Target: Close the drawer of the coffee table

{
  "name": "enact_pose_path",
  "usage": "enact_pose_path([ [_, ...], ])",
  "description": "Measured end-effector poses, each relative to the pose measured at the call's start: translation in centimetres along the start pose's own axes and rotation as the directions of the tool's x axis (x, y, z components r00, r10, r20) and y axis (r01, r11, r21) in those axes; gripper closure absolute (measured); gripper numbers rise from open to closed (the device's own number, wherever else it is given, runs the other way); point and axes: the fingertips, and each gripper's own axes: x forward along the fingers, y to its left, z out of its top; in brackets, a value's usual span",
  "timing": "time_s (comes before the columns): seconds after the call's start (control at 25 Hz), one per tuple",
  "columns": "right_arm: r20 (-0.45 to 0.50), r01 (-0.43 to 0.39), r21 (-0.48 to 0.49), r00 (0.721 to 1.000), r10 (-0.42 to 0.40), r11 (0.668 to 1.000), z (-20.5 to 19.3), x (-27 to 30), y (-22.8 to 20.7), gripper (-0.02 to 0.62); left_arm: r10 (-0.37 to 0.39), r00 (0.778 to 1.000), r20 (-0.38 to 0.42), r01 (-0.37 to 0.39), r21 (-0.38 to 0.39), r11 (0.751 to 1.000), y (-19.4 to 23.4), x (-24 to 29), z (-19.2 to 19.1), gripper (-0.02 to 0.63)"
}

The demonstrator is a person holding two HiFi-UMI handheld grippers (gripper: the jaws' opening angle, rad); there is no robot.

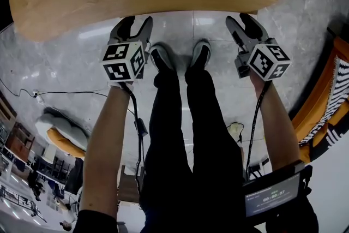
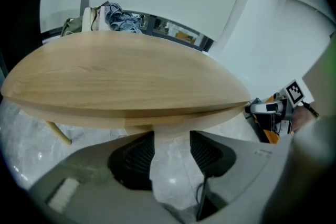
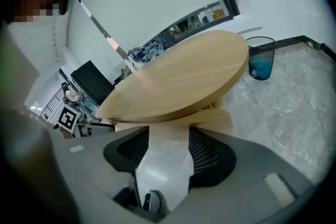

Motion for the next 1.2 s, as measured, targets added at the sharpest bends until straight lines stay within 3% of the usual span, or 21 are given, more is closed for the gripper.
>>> enact_pose_path([
  [0.48,-0.022,0.003,-0.1,1.0,-0.005,0.995,0.6,0.8,0.2,0.358,0.035,0.999,-0.008,-0.034,0.04,0.999,-0.1,0.3,0.6,0.385],
  [0.76,-0.064,0.043,-0.025,0.997,-0.044,0.999,-2.5,-2.3,0.4,0.418,0.029,0.997,-0.077,-0.027,0.026,0.999,-1.4,-1.9,-2.8,0.385],
  [0.92,-0.043,0.046,0.004,0.998,-0.045,0.999,-2.0,-5.3,1.8,0.458,0.008,0.995,-0.097,-0.003,0.054,0.999,-3.9,-5.0,-3.8,0.385],
  [1.08,0.016,0.021,-0.002,1.0,-0.021,1.0,0.6,-7.8,4.4,0.516,-0.026,0.998,-0.052,0.029,0.05,0.998,-7.4,-8.9,-2.2,0.387],
  [1.2,0.073,-0.001,-0.039,0.997,0.004,0.999,3.1,-10.0,7.2,0.557,-0.047,0.999,0.025,0.044,0.091,0.995,-10.3,-12.7,0.9,0.39],
])
